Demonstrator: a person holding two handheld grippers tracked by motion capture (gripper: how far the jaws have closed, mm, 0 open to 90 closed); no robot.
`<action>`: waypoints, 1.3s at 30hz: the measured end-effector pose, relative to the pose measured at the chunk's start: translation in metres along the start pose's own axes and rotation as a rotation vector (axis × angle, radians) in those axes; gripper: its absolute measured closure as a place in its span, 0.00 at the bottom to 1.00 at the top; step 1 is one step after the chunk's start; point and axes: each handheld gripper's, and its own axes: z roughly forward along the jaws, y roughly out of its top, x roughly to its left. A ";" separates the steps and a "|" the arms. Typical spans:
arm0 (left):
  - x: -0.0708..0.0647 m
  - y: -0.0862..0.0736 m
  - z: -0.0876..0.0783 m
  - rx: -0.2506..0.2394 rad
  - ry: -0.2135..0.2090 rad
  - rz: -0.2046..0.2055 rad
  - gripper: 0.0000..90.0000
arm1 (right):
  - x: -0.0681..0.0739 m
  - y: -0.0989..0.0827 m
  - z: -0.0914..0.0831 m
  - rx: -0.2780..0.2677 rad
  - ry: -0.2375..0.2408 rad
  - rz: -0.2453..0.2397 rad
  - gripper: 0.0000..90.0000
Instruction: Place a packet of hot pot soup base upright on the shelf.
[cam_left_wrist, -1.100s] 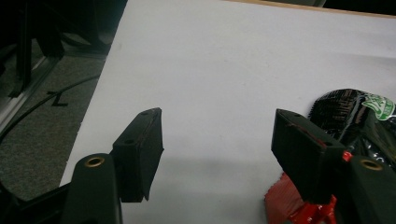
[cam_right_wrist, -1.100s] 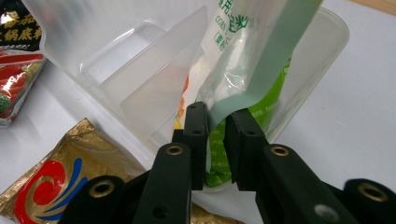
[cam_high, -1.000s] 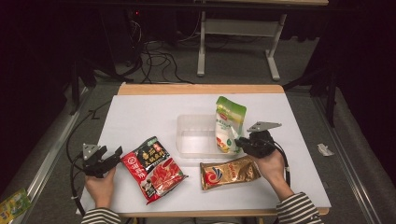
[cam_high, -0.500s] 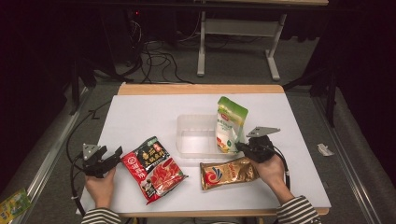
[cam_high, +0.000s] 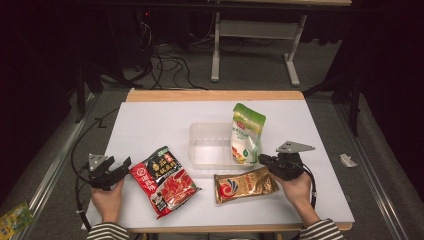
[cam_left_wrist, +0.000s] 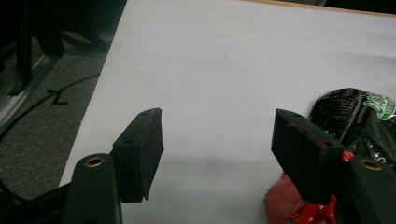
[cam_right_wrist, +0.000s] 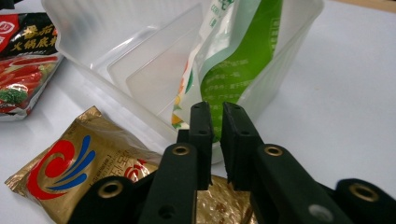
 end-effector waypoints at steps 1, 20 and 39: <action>0.000 0.000 0.000 -0.002 0.000 0.002 0.38 | -0.001 -0.002 -0.004 -0.019 -0.014 0.000 0.87; 0.001 0.000 0.000 -0.002 -0.003 -0.002 0.38 | -0.008 -0.020 -0.021 -0.108 -0.074 0.046 0.61; 0.000 0.000 0.000 -0.005 0.000 0.001 0.38 | -0.010 -0.045 -0.031 -0.123 -0.108 0.093 0.55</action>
